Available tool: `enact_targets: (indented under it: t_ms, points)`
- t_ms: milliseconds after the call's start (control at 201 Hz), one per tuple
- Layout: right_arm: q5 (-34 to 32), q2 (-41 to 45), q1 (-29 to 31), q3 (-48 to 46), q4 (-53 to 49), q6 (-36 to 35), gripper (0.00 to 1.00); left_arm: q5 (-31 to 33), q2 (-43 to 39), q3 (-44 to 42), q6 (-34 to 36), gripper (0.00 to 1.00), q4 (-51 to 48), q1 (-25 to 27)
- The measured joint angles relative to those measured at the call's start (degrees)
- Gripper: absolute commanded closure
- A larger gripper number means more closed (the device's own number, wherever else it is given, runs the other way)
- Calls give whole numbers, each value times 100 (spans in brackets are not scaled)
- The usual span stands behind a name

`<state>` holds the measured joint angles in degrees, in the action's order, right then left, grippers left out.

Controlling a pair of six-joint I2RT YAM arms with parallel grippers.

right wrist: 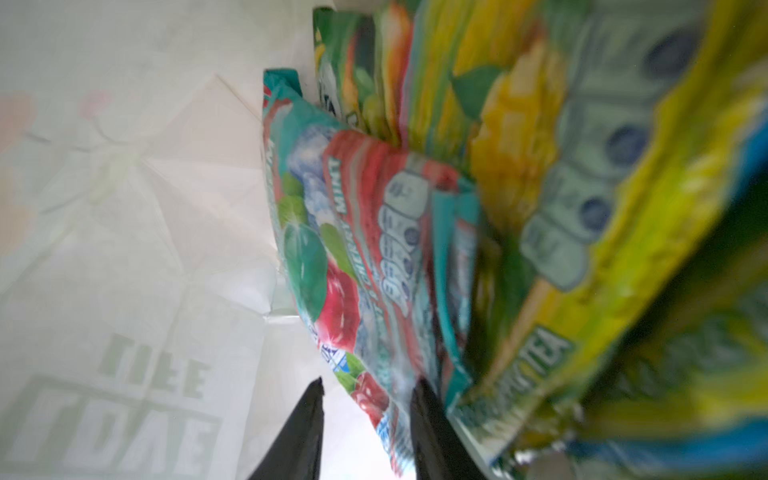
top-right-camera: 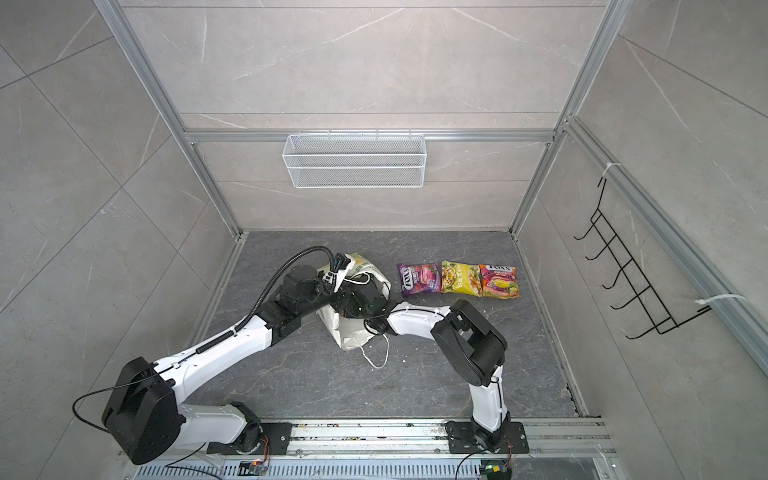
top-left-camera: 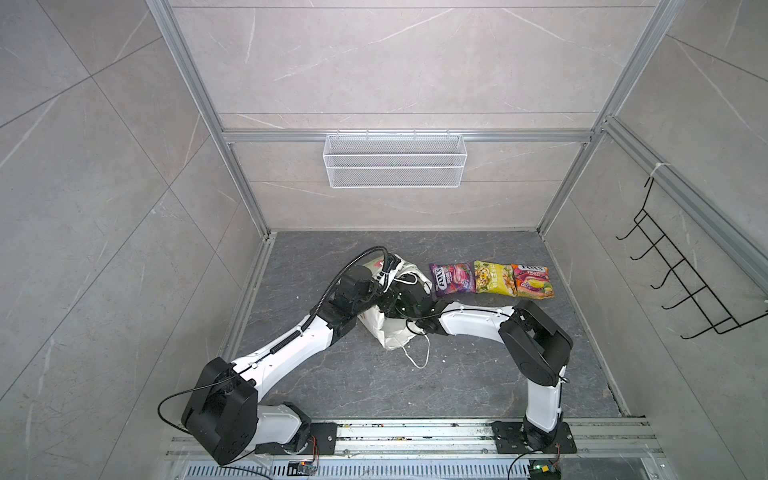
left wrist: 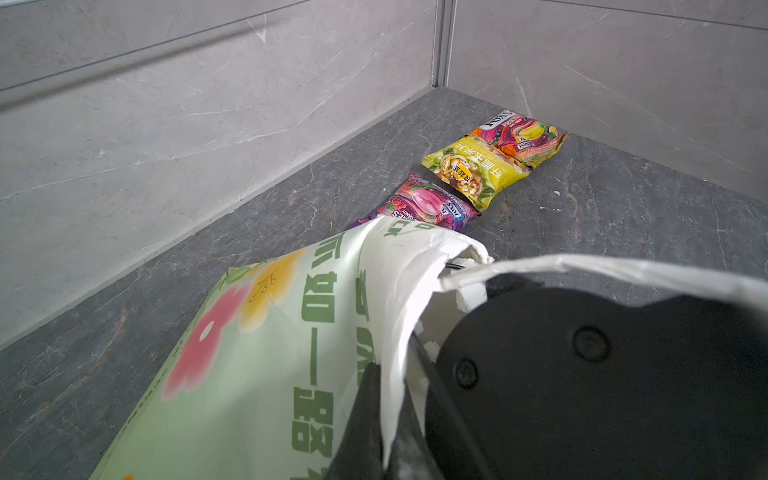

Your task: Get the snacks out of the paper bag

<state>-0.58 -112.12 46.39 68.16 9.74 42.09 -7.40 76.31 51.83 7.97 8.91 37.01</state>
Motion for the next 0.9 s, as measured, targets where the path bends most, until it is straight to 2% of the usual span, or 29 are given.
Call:
enact_targets:
  t_ms: [353, 707, 896]
  points:
    - [17, -94, -2, 107, -81, 61, 56, 72, 0, 0, 0, 100, 24, -26]
    - [-111, 616, -2, -13, -693, 59, 58, -13, 0, 0, 0, 100, 24, 13]
    - [-136, 686, -2, -48, -994, 76, 60, -31, 0, 0, 4, 100, 31, 31]
